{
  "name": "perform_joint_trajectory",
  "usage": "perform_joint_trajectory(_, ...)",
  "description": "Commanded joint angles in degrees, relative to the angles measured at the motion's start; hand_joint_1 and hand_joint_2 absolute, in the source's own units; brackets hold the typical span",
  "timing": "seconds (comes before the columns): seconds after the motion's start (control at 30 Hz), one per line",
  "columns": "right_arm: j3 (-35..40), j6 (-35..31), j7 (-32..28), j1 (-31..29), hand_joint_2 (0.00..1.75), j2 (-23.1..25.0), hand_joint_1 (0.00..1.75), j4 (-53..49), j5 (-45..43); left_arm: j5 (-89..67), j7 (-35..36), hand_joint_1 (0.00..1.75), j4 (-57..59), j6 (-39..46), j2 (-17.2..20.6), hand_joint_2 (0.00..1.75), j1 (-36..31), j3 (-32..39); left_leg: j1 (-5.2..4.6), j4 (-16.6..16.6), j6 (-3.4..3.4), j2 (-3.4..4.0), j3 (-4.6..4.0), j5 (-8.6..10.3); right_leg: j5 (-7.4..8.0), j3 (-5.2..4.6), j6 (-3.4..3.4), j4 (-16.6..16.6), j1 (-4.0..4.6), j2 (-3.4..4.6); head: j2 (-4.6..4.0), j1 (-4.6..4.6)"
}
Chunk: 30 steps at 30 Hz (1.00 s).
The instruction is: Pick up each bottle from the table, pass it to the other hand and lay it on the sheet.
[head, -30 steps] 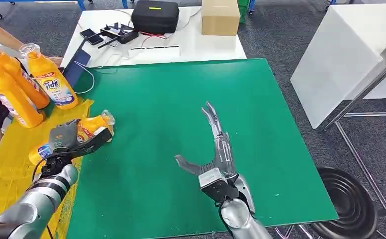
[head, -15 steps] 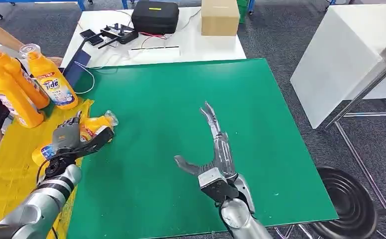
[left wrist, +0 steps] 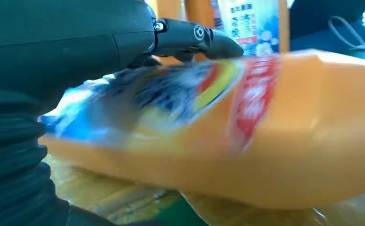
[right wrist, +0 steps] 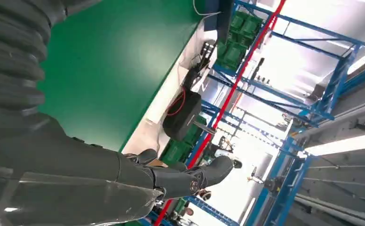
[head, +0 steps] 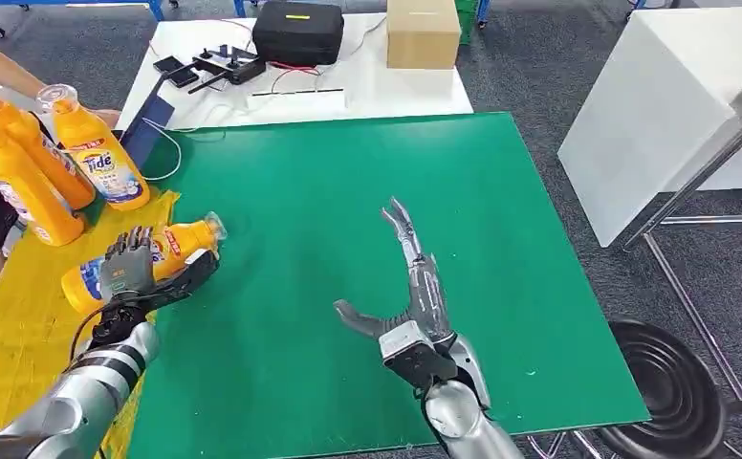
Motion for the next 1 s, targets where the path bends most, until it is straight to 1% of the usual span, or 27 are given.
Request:
perform_joint_trajectory(0.03,-1.56,-0.01,0.21,-1.17,1.75,-0.58,0.0,2.83,0.14,-3.29,2.22,0.0,-6.15,4.22,-1.01,1.75,3.17,1.77,0.1,-0.01,-0.07,-0.04,0.19,-0.1,-0.06,0.22,-0.03,-0.07,0.08,0.06,0.0,-0.02)
perform_joint_trajectory(0.07,-1.56,-0.01,0.21,-1.17,1.75,-0.58,0.0,2.83,0.14,-3.29,2.22,0.0,-6.15,4.22,-1.01,1.75,3.17,1.77,0.06,0.0,-0.05,-0.05,0.1,-0.06,-0.04,0.12,-0.02,-0.04,0.05,0.03,0.0,0.0)
perform_joint_trajectory(0.13,-1.78,-0.2,0.2,-0.78,1.75,-0.64,0.0,2.65,0.24,-3.29,3.75,0.0,-10.56,4.22,-0.67,1.75,4.88,-0.56,0.12,0.04,-0.08,-0.14,0.15,-0.1,-0.09,0.19,-0.03,-0.05,0.1,-0.02,0.0,0.0)
perform_joint_trajectory(0.2,-1.92,-0.45,0.18,-0.35,1.75,-0.66,0.0,2.46,0.39,-3.29,3.13,0.0,-14.88,4.22,-1.15,1.75,6.57,-0.32,0.12,0.03,-0.09,-0.17,0.16,-0.11,-0.11,0.21,-0.04,-0.04,0.1,-0.05,0.0,0.0)
perform_joint_trajectory(0.3,-1.92,-0.45,0.18,-0.35,1.75,-0.66,0.0,2.46,0.39,-3.29,3.13,0.0,-14.88,4.22,-1.15,1.75,6.57,-0.32,0.05,0.0,-0.05,-0.08,0.02,-0.03,-0.03,0.04,-0.02,-0.05,0.05,-0.02,0.0,-0.02)
perform_joint_trajectory(0.33,-1.92,-0.45,0.18,-0.35,1.75,-0.66,0.0,2.46,0.39,-3.29,3.13,0.0,-14.88,4.22,-1.15,1.75,6.57,-0.32,0.1,0.03,-0.09,-0.16,0.11,-0.08,-0.09,0.15,-0.04,-0.04,0.09,-0.06,0.0,0.0)
perform_joint_trajectory(0.4,-1.92,-0.45,0.18,-0.35,1.75,-0.66,0.0,2.46,0.39,-3.29,3.13,0.0,-14.88,4.22,-1.15,1.75,6.57,-0.32,0.06,0.01,-0.07,-0.12,0.04,-0.04,-0.05,0.07,-0.03,-0.03,0.06,-0.05,0.02,-0.02)
perform_joint_trajectory(0.43,-1.98,-0.64,0.17,-0.06,1.75,-0.72,0.0,2.27,0.49,-1.57,-0.4,0.0,-19.54,4.22,-2.32,1.75,8.34,1.59,0.1,0.03,-0.09,-0.16,0.1,-0.08,-0.08,0.14,-0.05,-0.03,0.09,-0.06,0.0,0.0)
perform_joint_trajectory(0.47,-2.11,-1.04,0.11,0.26,1.75,-0.74,0.0,2.06,0.73,4.8,-8.75,0.0,-23.74,4.22,-4.57,1.75,9.72,4.73,0.12,0.04,-0.1,-0.18,0.13,-0.09,-0.09,0.19,-0.05,-0.04,0.11,-0.07,0.0,-0.02)
perform_joint_trajectory(0.5,-2.18,-1.28,0.05,0.55,1.75,-0.86,0.0,1.82,0.81,12.61,-18.41,0.0,-26.3,4.22,-7.55,1.75,10.43,8.36,0.09,0.03,-0.08,-0.17,0.08,-0.08,-0.08,0.14,-0.03,-0.05,0.09,-0.07,0.0,-0.02)
perform_joint_trajectory(0.53,-2.47,-1.89,-0.14,1.28,1.75,-0.99,0.0,1.2,0.98,23.84,-31.34,0.0,-26.75,4.22,-11.21,1.75,10.76,12.25,0.06,0.01,-0.04,-0.24,0.01,-0.03,-0.06,0.08,-0.01,-0.06,0.06,-0.16,0.02,-0.02)
perform_joint_trajectory(0.57,-2.66,-2.2,-0.24,1.9,1.75,-1.13,0.0,0.51,1.06,30.48,-35.52,0.0,-27.13,4.22,-12.26,1.75,11.54,10.51,0.09,0.03,-0.05,-0.27,0.06,-0.06,-0.09,0.14,-0.01,-0.06,0.08,-0.18,0.0,-0.02)
perform_joint_trajectory(0.6,-3.0,-2.84,-0.47,2.68,1.75,-1.21,0.0,-0.26,1.15,43.6,-40.37,0.0,-33.06,-3.54,-13.14,1.75,14.37,7.11,0.08,0.04,-0.03,-0.45,0.07,-0.06,-0.14,0.2,0.01,-0.07,0.07,-0.35,0.0,-0.04)
perform_joint_trajectory(0.63,-3.45,-3.38,-0.58,3.71,1.75,-1.47,0.0,-1.52,1.07,54.16,-41.26,0.0,-41.08,-12.99,-12.91,1.75,18.64,2.42,0.04,0.01,-0.02,-0.41,0.06,-0.05,-0.13,0.15,0.02,-0.08,0.05,-0.33,0.0,-0.02)
perform_joint_trajectory(0.67,-3.88,-3.51,-0.83,4.23,1.75,-1.5,0.0,-2.19,0.29,66.14,-41.6,0.0,-46.14,-24.99,-12.82,1.75,21.38,-0.66,0.11,0.05,-0.04,-0.43,0.21,-0.17,-0.22,0.33,0.02,-0.09,0.1,-0.31,0.0,-0.04)
perform_joint_trajectory(0.7,-4.29,-2.93,-1.07,4.68,1.75,-1.52,0.0,-2.88,-1.1,75.48,-41.08,0.0,-51.19,-35.34,-11.91,1.75,24.68,-4.59,-0.02,-0.02,0.0,-0.3,0.01,-0.07,-0.11,0.09,0.05,-0.08,-0.02,-0.25,0.0,0.0)
perform_joint_trajectory(0.73,-4.49,-2.51,-1.14,4.73,1.75,-1.42,0.0,-3.05,-1.7,77.54,-41.53,0.0,-53.97,-37.96,-11.28,1.75,26.55,-7.16,0.04,0.06,-0.02,-0.32,0.09,-0.19,-0.19,0.21,0.04,-0.06,0.05,-0.23,0.0,-0.02)
perform_joint_trajectory(0.77,-4.5,-2.47,-1.16,4.75,1.75,-1.21,0.0,-3.17,-1.75,77.55,-41.72,0.0,-55.59,-38.41,-11.56,1.75,27.86,-9.02,0.04,0.07,-0.02,-0.21,0.12,-0.23,-0.2,0.2,0.03,-0.05,0.05,-0.11,0.0,-0.02)
perform_joint_trajectory(0.8,-4.48,-2.58,-1.16,5.01,1.75,-0.94,0.0,-3.44,-1.65,77.46,-41.56,0.0,-57.81,-39.08,-11.04,1.75,29.16,-12.76,0.01,0.07,-0.03,-0.09,0.19,-0.29,-0.22,0.22,0.02,-0.04,0.02,0.01,0.0,-0.02)
perform_joint_trajectory(0.83,-4.28,-2.57,-1.16,5.19,1.75,-0.87,0.0,-3.66,-1.53,77.63,-41.07,0.0,-58.13,-39.13,-10.93,1.75,29.49,-14.93,-0.01,0.05,0.0,-0.13,0.07,-0.22,-0.16,0.13,0.01,-0.06,0.0,-0.07,0.0,0.02)
perform_joint_trajectory(0.87,-4.16,-2.62,-1.15,5.4,1.75,-0.82,0.0,-3.9,-1.46,77.78,-40.72,0.0,-58.18,-38.93,-10.96,1.75,29.73,-15.89,0.02,0.08,-0.01,-0.23,0.11,-0.24,-0.21,0.21,0.0,-0.07,0.03,-0.14,0.0,0.0)
perform_joint_trajectory(0.93,-3.85,-2.79,-1.15,5.76,1.75,-0.85,0.0,-4.26,-1.29,77.71,-40.78,0.0,-57.34,-38.62,-11.06,1.75,29.86,-17.75,-0.06,0.01,0.06,-0.15,-0.06,-0.18,-0.07,-0.02,0.0,-0.14,-0.03,-0.1,0.0,-0.02)
perform_joint_trajectory(0.97,-3.86,-2.81,-1.15,5.86,1.75,-0.89,0.0,-4.27,-1.29,77.64,-40.79,0.0,-57.24,-38.58,-11.38,1.75,30.05,-18.12,0.0,0.03,0.01,-0.26,0.03,-0.21,-0.13,0.12,-0.02,-0.14,0.02,-0.18,0.0,-0.02)
perform_joint_trajectory(1.0,-4.01,-3.04,-1.01,6.17,1.75,-1.0,0.0,-4.64,-1.13,76.76,-41.02,0.0,-57.07,-37.2,-11.87,1.75,30.23,-18.53,-0.04,0.01,0.04,-0.26,-0.06,-0.16,-0.1,0.02,-0.01,-0.15,-0.01,-0.21,0.0,-0.04)
